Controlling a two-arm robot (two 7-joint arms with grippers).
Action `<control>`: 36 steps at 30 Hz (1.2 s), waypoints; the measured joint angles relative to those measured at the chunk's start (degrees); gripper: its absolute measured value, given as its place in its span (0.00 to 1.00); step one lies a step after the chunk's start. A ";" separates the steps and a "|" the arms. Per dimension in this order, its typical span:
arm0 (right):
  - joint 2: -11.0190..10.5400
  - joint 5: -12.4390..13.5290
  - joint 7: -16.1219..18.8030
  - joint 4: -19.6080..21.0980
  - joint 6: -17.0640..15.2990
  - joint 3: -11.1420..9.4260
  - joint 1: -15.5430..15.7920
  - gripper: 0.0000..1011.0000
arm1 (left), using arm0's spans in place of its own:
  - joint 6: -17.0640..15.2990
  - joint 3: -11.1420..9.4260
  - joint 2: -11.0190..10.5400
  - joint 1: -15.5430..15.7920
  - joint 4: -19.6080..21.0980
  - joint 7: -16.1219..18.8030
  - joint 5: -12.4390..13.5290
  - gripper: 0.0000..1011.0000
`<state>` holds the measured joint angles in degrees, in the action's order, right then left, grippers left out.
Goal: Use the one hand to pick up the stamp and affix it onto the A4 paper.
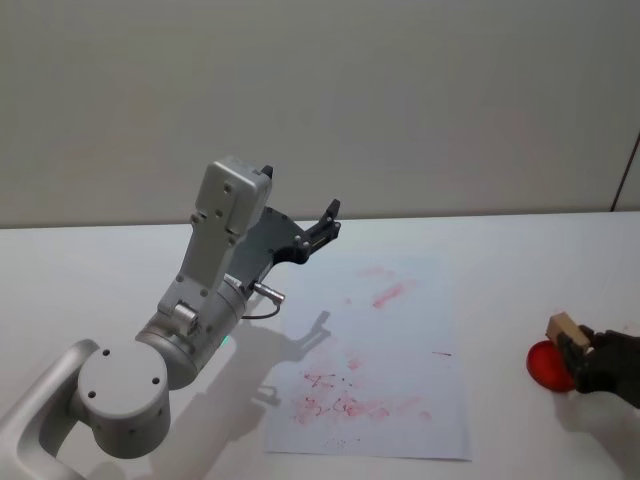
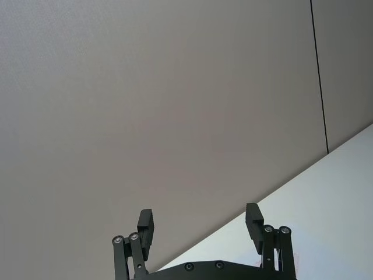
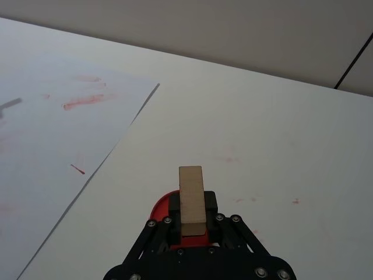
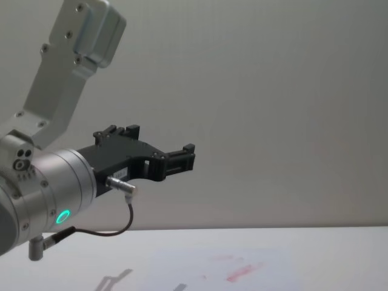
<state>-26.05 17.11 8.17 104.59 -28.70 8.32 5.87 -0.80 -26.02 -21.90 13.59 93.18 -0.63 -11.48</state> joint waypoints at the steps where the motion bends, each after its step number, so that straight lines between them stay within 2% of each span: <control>1: 0.13 -0.18 0.14 -0.19 -0.02 0.15 -0.12 0.21 | 0.00 0.00 0.00 0.00 0.00 0.00 0.00 0.99; 10: 1.26 -2.46 1.64 -1.87 -0.06 1.35 -1.35 0.22 | 0.00 0.00 0.00 0.00 0.00 0.00 0.00 0.99; 12: 1.45 -2.82 1.84 -2.16 -0.03 1.54 -1.55 0.26 | 0.00 0.00 0.00 0.00 0.00 0.00 0.00 0.99; 13: 1.50 -2.94 1.91 -2.24 -0.02 1.59 -1.61 0.32 | 0.00 0.00 0.01 0.00 0.00 0.00 0.00 0.99; 14: 1.61 -3.16 2.04 -2.40 0.01 1.70 -1.74 0.32 | 0.00 0.00 0.00 0.00 0.00 0.00 0.00 0.99; 21: 1.94 -3.79 2.41 -2.88 0.06 2.02 -2.09 0.56 | 0.00 0.00 0.00 0.00 0.00 0.00 0.00 0.99; 24: 2.07 -4.06 2.59 -3.07 0.07 2.16 -2.21 0.62 | 0.00 0.00 0.00 0.00 0.00 0.00 0.00 0.99; 28: 2.16 -4.23 2.68 -3.21 0.10 2.25 -2.31 0.77 | 0.00 0.00 0.00 0.00 0.00 0.00 0.00 0.99; 34: 2.26 -4.46 2.81 -3.33 0.13 2.35 -2.43 0.94 | 0.00 0.00 0.00 0.00 0.00 0.00 0.00 0.99; 36: 2.28 -4.49 2.84 -3.36 0.14 2.37 -2.45 0.97 | 0.00 0.00 0.00 0.00 0.00 0.00 0.00 0.99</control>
